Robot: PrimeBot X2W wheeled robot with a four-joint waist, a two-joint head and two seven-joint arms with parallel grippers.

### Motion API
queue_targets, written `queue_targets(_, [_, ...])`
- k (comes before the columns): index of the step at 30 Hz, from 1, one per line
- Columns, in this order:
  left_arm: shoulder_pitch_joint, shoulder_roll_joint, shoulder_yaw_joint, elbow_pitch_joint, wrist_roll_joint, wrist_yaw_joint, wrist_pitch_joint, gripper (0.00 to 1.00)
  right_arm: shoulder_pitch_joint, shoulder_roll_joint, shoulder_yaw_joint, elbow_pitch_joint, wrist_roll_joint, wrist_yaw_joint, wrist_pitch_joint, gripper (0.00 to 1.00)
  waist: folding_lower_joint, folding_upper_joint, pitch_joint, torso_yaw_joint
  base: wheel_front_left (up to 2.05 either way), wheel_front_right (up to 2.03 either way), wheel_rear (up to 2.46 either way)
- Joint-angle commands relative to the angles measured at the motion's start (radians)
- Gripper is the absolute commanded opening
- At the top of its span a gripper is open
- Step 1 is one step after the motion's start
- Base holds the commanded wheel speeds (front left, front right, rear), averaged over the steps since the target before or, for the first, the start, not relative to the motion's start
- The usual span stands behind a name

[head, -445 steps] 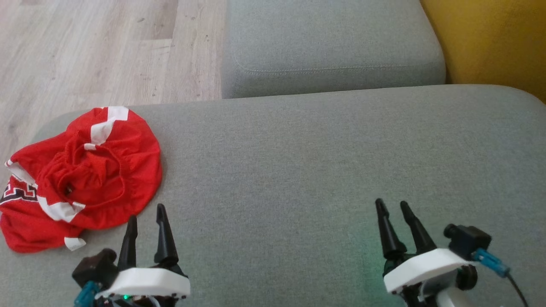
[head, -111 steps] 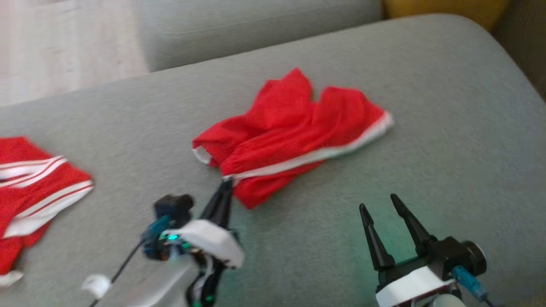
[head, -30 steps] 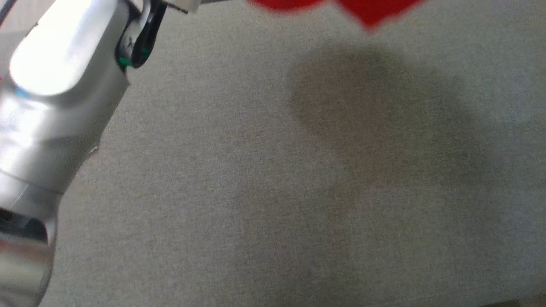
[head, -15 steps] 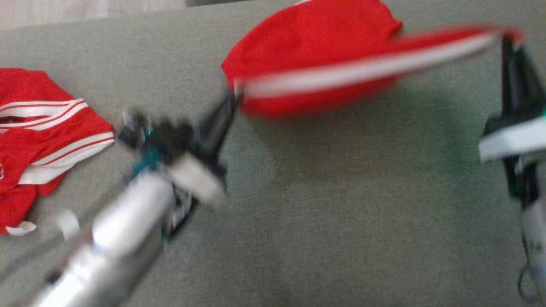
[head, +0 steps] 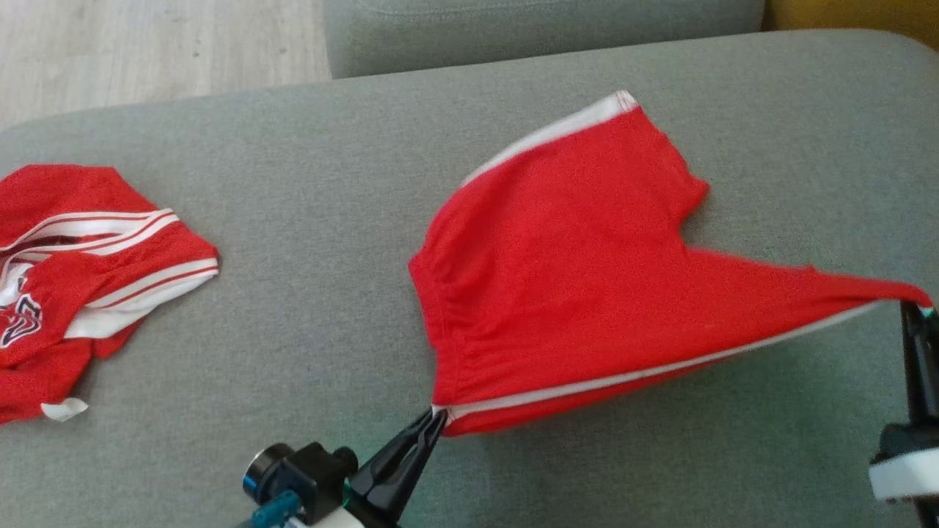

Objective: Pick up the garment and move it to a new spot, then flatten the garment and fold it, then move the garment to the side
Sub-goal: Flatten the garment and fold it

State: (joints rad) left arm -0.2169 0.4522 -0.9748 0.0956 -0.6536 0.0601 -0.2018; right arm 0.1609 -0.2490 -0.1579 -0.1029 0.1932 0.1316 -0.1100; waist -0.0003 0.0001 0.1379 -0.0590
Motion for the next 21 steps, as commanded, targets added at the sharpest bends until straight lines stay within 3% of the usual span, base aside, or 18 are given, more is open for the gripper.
queue_targets(1, [-0.017, 0.049, 0.042, -0.037, -0.019, 0.001, 0.011, 0.00, -0.001, -0.033, -0.014, -0.074, 0.000, -0.001, 0.022, 0.00, 0.0003, -0.0001, -0.008, 0.006, 0.00, 0.00, 0.00])
queue_targets(4, [-0.019, 0.054, 0.044, -0.071, -0.033, 0.005, 0.035, 0.00, 0.037, -0.038, -0.024, -0.134, 0.014, -0.001, 0.073, 0.00, 0.0003, -0.0001, -0.012, 0.018, 0.00, 0.00, 0.00])
queue_targets(8, [-0.066, 0.012, 0.054, -0.073, -0.059, -0.009, 0.053, 0.00, 0.002, -0.047, -0.026, -0.137, 0.035, -0.001, 0.106, 0.00, 0.0003, -0.0001, 0.001, 0.042, 0.00, 0.00, 0.00])
queue_targets(13, [-0.207, -0.090, 0.061, 0.013, -0.082, -0.056, 0.088, 0.00, -0.138, -0.120, 0.032, -0.026, 0.081, -0.001, 0.163, 0.00, 0.0003, -0.0001, 0.053, 0.093, 0.00, 0.00, 0.00])
queue_targets(21, [-0.377, -0.195, 0.106, 0.202, -0.124, -0.069, 0.135, 0.00, -0.384, -0.246, 0.164, 0.199, 0.164, -0.001, 0.189, 0.00, 0.0003, -0.0001, 0.117, 0.138, 0.00, 0.00, 0.00])
